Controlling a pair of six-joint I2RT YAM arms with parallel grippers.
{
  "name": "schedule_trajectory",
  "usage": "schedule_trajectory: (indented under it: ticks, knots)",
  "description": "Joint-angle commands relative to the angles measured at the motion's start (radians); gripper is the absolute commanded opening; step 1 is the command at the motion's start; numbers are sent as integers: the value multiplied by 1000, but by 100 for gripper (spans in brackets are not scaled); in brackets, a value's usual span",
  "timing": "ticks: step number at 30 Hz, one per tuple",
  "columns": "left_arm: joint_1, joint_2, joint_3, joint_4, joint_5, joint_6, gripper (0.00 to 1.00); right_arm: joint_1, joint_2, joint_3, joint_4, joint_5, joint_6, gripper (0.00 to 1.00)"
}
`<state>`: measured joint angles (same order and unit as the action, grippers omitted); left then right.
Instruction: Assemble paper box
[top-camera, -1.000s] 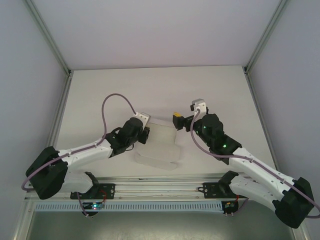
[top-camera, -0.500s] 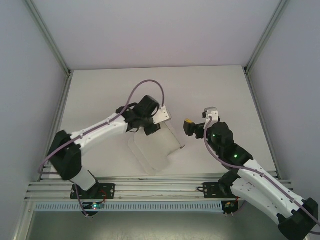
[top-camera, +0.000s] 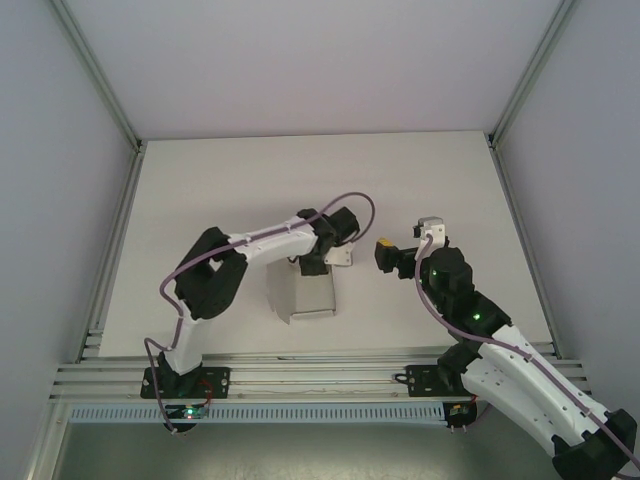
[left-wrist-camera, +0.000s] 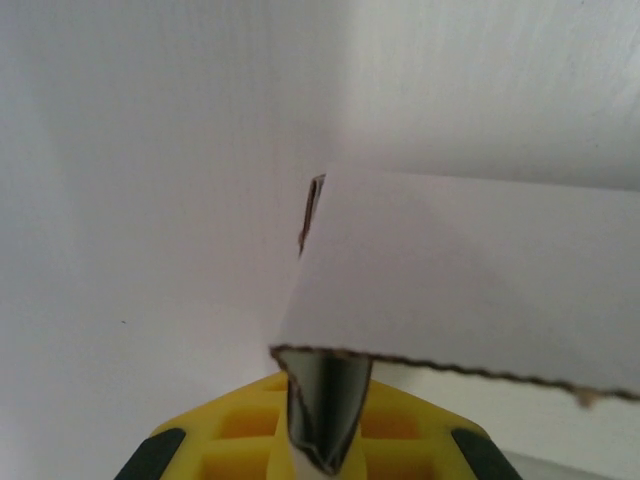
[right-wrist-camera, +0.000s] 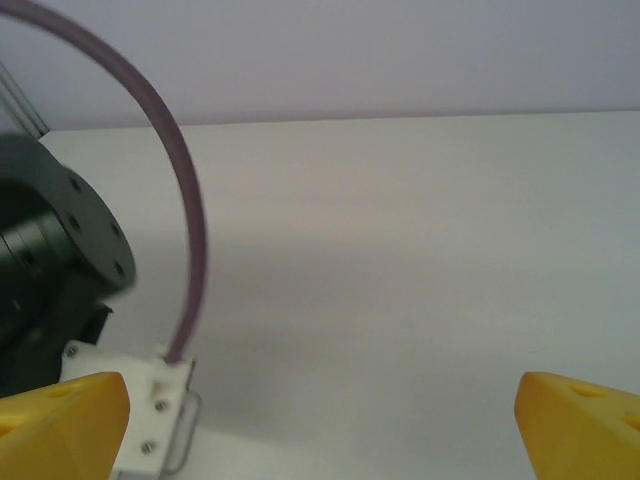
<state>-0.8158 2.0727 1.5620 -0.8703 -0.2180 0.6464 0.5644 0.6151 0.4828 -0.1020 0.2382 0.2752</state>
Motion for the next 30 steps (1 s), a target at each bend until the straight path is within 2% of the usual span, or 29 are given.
schedule_trajectory:
  ticks: [1, 4, 12, 17, 19, 21, 24, 30]
  knots:
    - [-26, 105, -17, 47, -152, 52, 0, -13, -17, -13, -8, -5, 18, 98]
    - [-45, 133, -60, 170, -187, 72, 0, -19, -23, -17, -3, -7, 17, 98]
    - [-110, 146, -276, 631, -298, 128, 0, -33, -44, -32, 6, -33, 16, 98]
    - [-128, 163, -299, 709, -297, 155, 0, -43, -58, -39, 7, -48, 19, 98]
    - [-127, 135, -288, 714, -300, 158, 0, -47, -61, -40, 6, -54, 21, 98]
    - [-123, 85, -280, 699, -256, 150, 0, -50, -65, -42, 5, -58, 22, 98]
    - [-119, -6, -284, 702, -202, 151, 20, -55, -71, -42, -4, -58, 23, 98]
    - [-106, -101, -258, 651, -210, 194, 42, -64, -99, -51, -19, -56, 30, 98]
